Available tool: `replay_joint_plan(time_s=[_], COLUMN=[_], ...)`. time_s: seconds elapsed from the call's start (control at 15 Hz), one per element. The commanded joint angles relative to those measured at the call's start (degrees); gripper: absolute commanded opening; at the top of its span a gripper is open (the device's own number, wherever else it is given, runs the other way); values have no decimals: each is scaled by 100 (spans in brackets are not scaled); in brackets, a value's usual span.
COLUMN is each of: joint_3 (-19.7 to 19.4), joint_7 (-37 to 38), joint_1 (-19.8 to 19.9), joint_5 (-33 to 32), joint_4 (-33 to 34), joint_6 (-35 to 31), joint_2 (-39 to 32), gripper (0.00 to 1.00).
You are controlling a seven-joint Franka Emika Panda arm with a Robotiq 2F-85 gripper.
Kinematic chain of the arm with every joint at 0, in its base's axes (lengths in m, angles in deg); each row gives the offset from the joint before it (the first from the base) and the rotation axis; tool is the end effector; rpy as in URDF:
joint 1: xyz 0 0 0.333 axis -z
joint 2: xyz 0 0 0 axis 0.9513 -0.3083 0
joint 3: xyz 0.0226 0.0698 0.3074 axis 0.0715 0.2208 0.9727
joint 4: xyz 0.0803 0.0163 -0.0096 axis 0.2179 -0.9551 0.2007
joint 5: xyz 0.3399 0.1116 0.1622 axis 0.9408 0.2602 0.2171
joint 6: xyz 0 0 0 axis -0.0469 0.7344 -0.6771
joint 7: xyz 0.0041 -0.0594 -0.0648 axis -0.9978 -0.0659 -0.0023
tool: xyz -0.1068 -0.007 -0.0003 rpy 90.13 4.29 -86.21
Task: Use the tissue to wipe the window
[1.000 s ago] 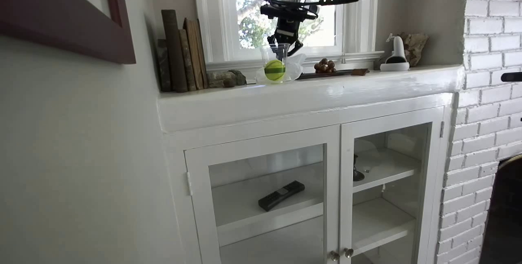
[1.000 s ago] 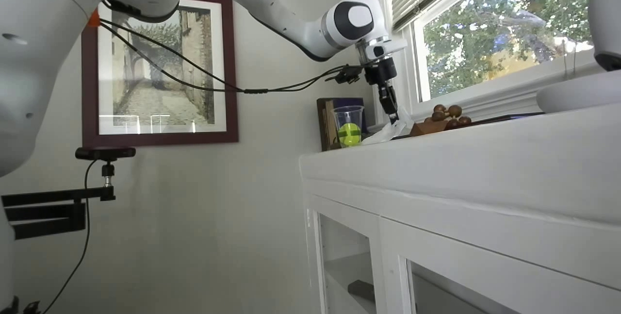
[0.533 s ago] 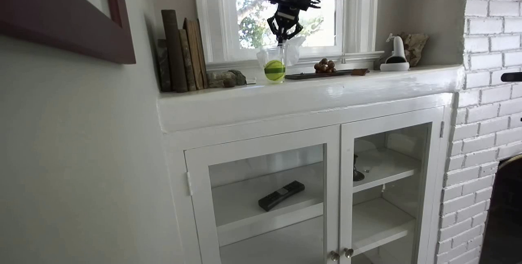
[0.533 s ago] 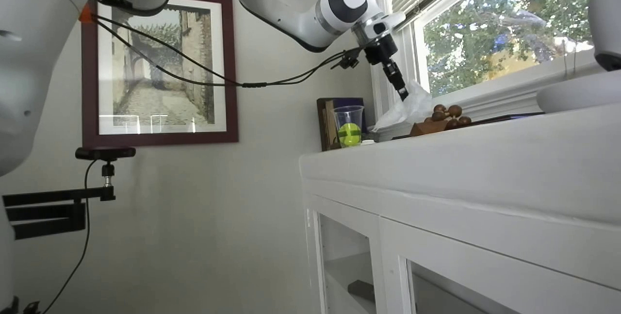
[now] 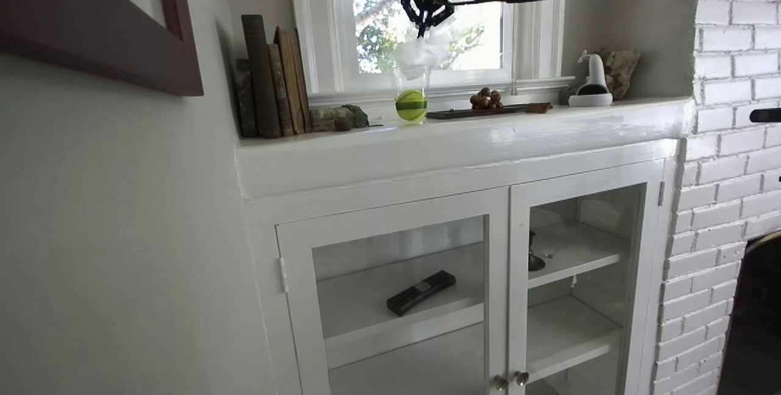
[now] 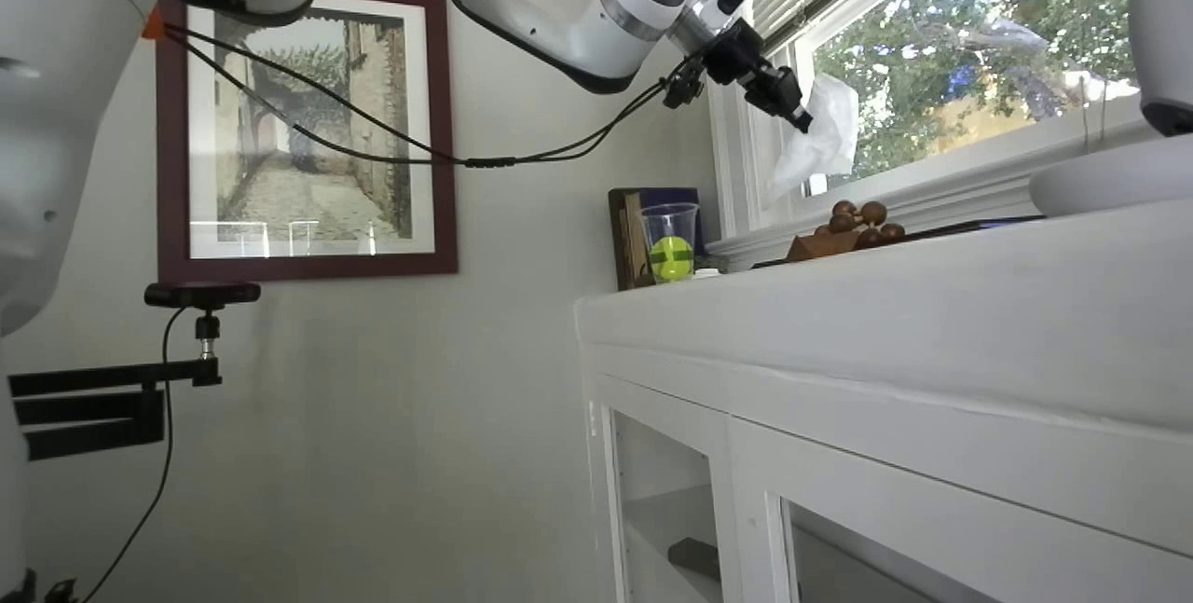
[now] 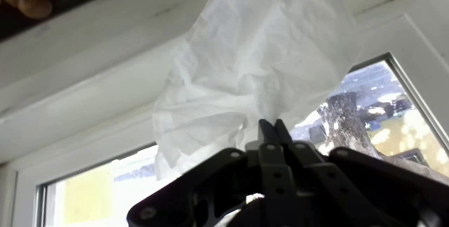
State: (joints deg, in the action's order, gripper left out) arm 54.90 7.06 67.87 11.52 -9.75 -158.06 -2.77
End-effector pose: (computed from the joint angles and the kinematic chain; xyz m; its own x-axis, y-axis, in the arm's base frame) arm 0.6957 0.0005 0.6398 0.4746 -0.5324 0.7009 -0.5247 -0.8105 -0.2604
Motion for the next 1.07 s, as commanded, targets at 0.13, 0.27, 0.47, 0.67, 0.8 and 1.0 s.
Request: replay_joint_plan(time_s=[0.13,0.27,0.47,0.67,0.8,1.0], joint_3=[-105,-222,-157,-181,-233,-430], joint_7=[-396,-391,-380,-385,-319,-247], joint_1=[2,-8,5,4,12,-39], joint_5=[-640,-905,-727,-761,-824,-1087], joint_4=[599,799,537,599,601,832], joint_6=[-1194,-1695,-1573,-1629,-1740,-1883], joint_2=[-316,-478,-300,-367,-433,-671], gripper=[0,0,1,0,0,0])
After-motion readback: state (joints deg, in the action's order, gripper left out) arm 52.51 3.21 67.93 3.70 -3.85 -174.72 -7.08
